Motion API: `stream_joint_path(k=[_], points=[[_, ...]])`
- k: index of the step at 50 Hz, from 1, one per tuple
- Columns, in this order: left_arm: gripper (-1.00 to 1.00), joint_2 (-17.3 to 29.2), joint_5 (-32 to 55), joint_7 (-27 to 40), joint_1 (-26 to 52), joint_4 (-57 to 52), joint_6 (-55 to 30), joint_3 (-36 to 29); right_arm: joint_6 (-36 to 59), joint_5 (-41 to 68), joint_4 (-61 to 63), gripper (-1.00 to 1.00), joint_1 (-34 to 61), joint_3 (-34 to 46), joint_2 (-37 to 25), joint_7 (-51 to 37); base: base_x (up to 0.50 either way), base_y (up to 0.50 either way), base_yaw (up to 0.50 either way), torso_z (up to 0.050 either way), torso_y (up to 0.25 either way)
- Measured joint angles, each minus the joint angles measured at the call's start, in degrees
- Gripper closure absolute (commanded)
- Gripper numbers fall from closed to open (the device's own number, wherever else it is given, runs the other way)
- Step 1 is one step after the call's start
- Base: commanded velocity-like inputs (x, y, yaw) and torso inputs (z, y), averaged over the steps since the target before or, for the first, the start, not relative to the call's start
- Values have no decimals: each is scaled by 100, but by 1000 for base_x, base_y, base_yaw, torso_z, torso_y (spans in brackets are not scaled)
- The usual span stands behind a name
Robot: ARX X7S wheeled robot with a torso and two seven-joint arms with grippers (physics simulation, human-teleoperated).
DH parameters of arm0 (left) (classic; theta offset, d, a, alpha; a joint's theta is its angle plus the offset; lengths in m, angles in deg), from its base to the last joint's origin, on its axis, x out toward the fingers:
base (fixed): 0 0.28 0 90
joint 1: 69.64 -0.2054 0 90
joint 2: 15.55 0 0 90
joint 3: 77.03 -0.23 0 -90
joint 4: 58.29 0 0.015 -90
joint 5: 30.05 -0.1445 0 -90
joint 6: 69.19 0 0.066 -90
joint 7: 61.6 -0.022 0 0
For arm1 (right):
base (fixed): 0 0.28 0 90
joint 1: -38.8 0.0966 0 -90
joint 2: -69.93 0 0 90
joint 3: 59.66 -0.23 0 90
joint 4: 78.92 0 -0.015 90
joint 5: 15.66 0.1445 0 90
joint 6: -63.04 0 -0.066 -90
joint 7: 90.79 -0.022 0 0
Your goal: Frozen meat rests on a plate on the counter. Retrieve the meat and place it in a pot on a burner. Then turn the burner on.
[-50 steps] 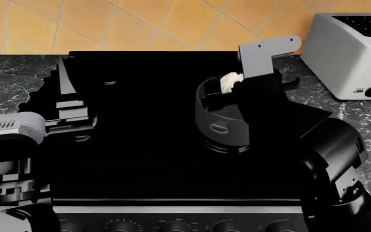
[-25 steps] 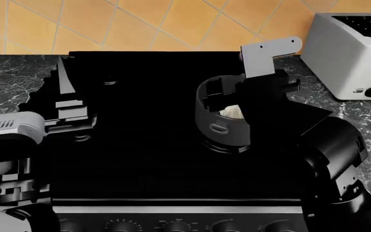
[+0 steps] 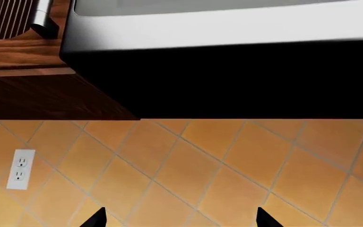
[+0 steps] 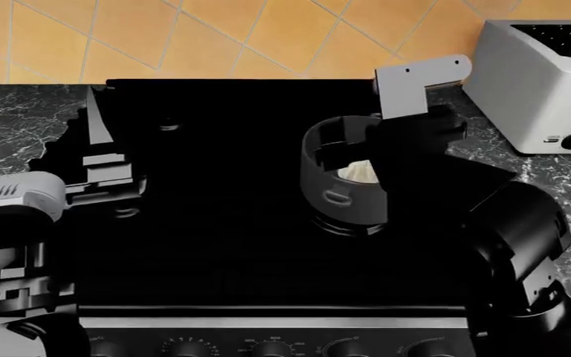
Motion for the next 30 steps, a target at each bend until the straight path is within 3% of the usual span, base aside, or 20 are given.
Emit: stream_joint_path(k=[30], points=[[-100,55,36,70,15,-30,-2,-64,97,885,2696,-100,-950,-1175,-617,-675,0,0,0,0,0]])
